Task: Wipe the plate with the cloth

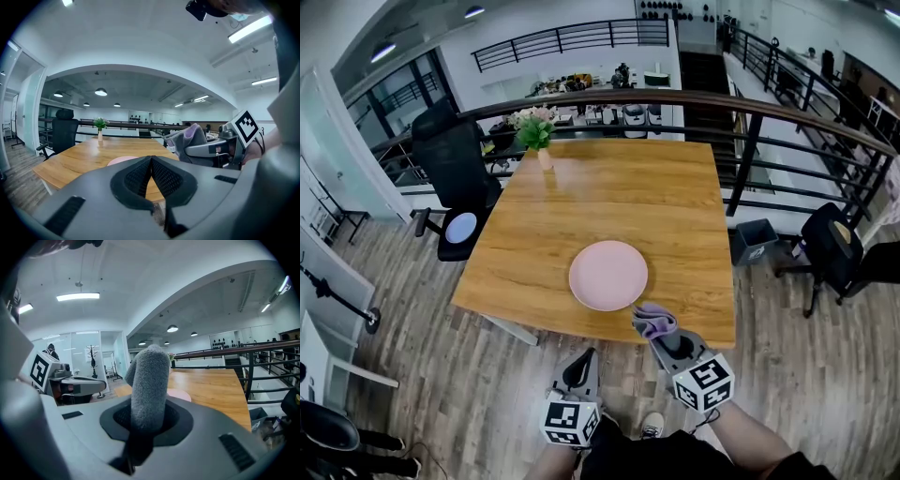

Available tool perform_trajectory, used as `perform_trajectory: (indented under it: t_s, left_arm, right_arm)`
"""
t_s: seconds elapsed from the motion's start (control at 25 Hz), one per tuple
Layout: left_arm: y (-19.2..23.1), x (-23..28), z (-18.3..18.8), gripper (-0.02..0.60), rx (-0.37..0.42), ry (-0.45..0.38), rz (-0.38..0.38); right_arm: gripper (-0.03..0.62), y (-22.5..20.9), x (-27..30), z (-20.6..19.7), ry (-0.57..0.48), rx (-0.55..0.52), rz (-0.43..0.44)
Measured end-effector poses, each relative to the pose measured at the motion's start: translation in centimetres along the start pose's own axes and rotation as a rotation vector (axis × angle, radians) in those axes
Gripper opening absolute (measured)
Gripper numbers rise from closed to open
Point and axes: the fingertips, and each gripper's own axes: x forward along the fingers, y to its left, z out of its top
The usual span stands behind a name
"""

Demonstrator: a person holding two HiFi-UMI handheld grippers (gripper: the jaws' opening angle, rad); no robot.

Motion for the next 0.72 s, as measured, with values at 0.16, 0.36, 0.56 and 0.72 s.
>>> perform_trajectory:
  t_s: [0.16, 0.36, 0.56, 0.72]
  left_arm:
    - [-0.18, -0.03, 0.25, 0.020, 0.006, -0.005, -0.002]
    - [-0.30, -0.20, 0.28, 0.020, 0.008, -0.010, -0.003]
    - [-0.08, -0.30, 0.16, 0.020, 0.004, -0.005, -0.004]
    - [0.18, -0.08, 0.17, 0.020, 0.003, -0.007, -0.005]
  right_arm:
    - [0.071, 0.06, -0.17, 0.09, -0.007, 0.000, 0.004]
    - [0.071, 0.09, -0.17, -0.02, -0.007, -0.001, 0.006]
    - [0.071, 0.21, -0.14, -0.06, -0.005, 0.006, 0.006]
    - [0.071, 0.23, 0.11, -0.15, -0.005, 0.008, 0.006]
